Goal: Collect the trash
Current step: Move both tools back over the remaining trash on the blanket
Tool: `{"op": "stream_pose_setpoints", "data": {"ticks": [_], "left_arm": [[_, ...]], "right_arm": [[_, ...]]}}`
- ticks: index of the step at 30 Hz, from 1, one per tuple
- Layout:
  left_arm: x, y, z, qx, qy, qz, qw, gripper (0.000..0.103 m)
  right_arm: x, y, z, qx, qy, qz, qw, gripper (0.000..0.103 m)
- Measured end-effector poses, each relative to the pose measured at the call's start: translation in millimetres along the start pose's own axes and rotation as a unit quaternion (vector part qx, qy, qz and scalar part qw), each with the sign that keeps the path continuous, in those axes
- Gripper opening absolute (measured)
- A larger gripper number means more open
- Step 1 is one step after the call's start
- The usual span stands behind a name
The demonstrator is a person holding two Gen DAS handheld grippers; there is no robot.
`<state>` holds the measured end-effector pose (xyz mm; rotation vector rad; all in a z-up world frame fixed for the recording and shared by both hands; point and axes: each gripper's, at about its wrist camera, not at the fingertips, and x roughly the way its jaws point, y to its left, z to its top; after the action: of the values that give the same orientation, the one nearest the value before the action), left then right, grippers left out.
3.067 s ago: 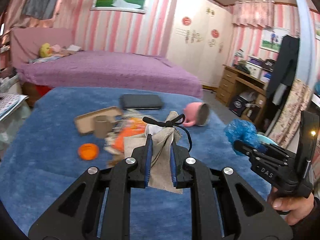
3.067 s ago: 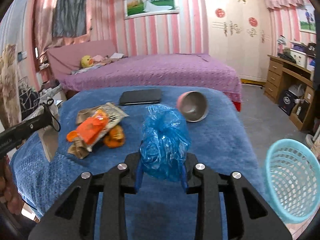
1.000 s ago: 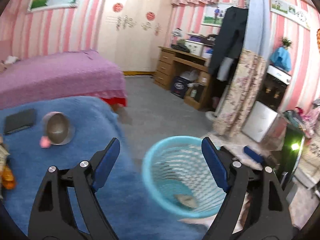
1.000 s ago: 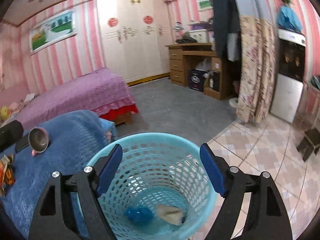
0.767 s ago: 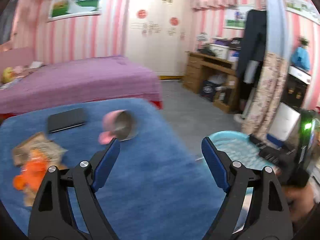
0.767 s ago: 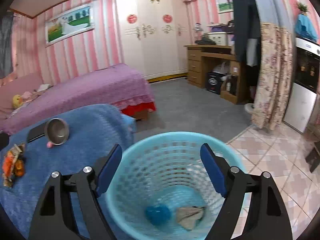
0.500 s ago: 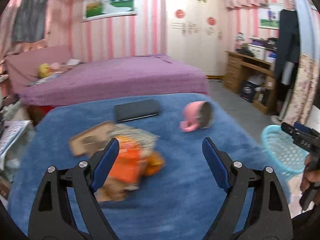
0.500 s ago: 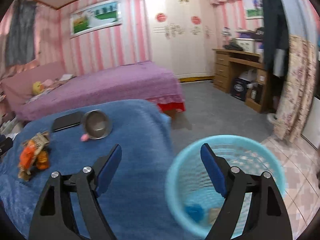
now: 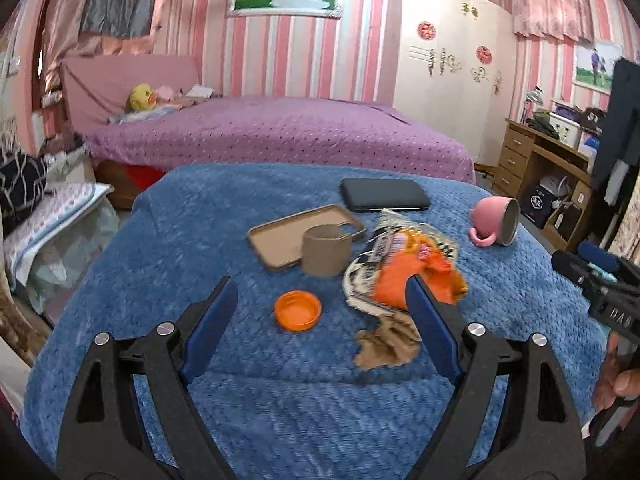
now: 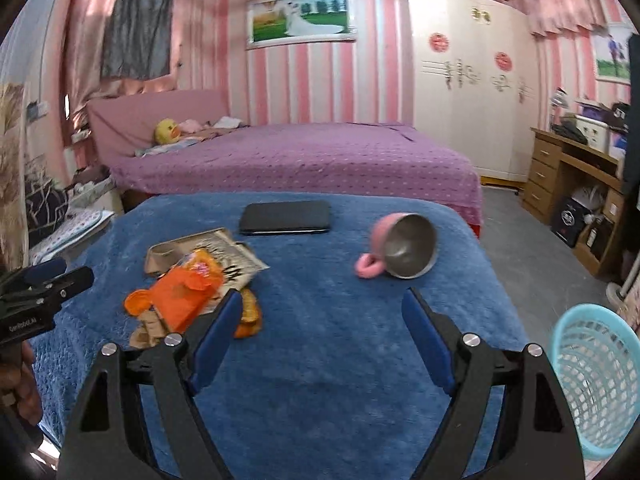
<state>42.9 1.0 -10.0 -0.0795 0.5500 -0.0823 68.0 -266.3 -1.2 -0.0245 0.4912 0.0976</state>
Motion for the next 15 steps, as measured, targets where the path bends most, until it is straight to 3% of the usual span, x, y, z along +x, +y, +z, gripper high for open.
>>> {"op": "stream_pose_setpoints", "data": {"ticks": [11, 15], "left_arm": [[15.3, 24.8, 0.1, -0.032, 0.016, -0.004, 0.9994, 0.084], [15.3, 22.8, -3.0, -0.020, 0.013, -0.004, 0.9997, 0.084]], "right_arm": [[9.2, 6.7, 46.7, -0.002, -0.005, 0.019, 1.000, 0.085], [10.8, 4.5, 57.7, 0.005, -0.024, 0.022, 0.999, 0.087]]}}
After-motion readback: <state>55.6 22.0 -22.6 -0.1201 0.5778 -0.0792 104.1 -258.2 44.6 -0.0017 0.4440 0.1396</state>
